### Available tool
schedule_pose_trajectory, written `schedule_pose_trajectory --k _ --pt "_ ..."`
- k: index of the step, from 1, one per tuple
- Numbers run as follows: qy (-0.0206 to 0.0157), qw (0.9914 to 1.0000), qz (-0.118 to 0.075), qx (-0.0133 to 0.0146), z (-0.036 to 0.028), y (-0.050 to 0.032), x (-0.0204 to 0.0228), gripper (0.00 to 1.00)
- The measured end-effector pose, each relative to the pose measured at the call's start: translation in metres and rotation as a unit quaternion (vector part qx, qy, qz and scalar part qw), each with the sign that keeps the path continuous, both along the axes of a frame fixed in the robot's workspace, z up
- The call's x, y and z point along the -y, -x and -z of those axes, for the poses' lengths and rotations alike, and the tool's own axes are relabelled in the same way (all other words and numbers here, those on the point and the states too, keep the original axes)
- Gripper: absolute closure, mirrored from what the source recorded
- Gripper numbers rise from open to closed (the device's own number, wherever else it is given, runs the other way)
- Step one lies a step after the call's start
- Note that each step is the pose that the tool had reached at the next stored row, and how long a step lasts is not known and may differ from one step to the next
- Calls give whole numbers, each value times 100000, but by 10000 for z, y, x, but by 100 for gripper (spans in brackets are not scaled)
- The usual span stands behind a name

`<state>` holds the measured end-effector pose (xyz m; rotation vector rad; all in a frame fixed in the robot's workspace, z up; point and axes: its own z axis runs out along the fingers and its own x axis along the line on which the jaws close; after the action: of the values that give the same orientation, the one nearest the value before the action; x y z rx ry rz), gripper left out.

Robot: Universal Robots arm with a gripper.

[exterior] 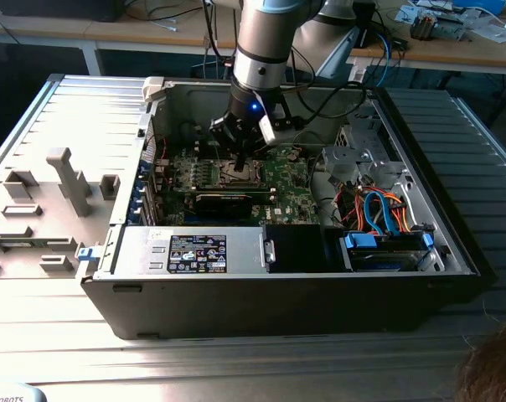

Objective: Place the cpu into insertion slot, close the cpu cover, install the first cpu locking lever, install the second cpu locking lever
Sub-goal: 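Install the first cpu locking lever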

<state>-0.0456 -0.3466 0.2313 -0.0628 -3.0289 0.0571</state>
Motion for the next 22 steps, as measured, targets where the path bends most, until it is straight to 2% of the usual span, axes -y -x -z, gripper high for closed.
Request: schedule_pose_trajectory --k 11,22 --pt "3 99950 -3153 0 0 0 0 89" --pt "7 99878 -4946 0 0 0 0 89"
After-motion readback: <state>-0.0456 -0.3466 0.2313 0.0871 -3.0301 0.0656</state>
